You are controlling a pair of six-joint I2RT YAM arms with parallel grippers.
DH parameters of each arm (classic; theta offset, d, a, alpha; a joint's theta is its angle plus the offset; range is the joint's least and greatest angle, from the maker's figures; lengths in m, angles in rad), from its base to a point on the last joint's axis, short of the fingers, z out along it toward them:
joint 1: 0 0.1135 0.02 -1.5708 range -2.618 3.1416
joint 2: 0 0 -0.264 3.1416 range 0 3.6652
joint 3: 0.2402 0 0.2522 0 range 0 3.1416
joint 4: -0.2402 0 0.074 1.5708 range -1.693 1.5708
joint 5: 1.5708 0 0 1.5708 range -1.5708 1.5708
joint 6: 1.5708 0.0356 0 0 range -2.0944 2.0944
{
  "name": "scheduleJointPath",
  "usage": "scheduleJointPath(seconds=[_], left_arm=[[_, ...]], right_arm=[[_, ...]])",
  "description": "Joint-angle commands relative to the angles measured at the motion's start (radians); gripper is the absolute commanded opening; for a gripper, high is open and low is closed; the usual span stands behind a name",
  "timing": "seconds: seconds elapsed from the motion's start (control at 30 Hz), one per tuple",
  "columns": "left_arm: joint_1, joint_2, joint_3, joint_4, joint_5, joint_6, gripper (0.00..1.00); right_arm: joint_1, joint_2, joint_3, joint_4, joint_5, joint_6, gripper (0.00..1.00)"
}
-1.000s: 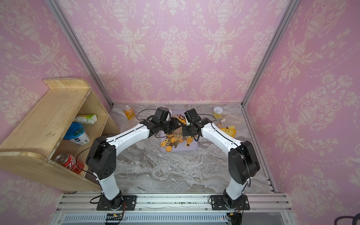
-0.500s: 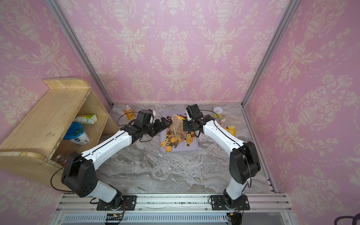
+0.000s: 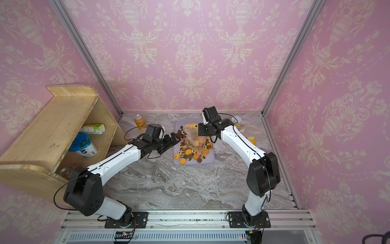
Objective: Pour cookies out of the ziploc bag
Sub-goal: 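Pour the cookies out of the ziploc bag onto the tray.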
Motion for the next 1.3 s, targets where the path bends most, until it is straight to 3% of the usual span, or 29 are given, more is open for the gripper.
scheduleJointPath(seconds=[0.0, 0.3, 0.5, 0.7, 0.9, 1.13, 1.27], left_arm=[[0.001, -0.020, -0.016, -0.006, -0.019, 0.024, 0.99], [0.004, 0.007, -0.016, 0.012, -0.017, 0.019, 0.99], [0.005, 0.036, -0.014, 0.017, -0.014, 0.023, 0.99], [0.004, 0.040, -0.027, 0.040, -0.012, 0.001, 0.99], [0.004, 0.052, -0.026, 0.035, -0.008, 0.011, 0.99], [0.004, 0.049, -0.035, 0.044, -0.006, -0.001, 0.99], [0.004, 0.056, -0.029, 0.040, -0.004, 0.009, 0.99]], right_arm=[[-0.002, 0.010, 0.025, -0.038, -0.045, 0.005, 0.00], [0.000, -0.031, -0.074, 0.008, -0.091, 0.028, 0.00], [0.002, -0.162, -0.111, 0.043, -0.071, 0.065, 0.00], [0.002, -0.066, -0.101, 0.027, -0.101, 0.032, 0.00], [0.003, -0.146, -0.109, 0.034, -0.077, 0.057, 0.00], [0.007, -0.069, -0.135, 0.038, -0.119, 0.048, 0.00], [0.010, -0.137, -0.117, 0.015, -0.085, 0.054, 0.00]])
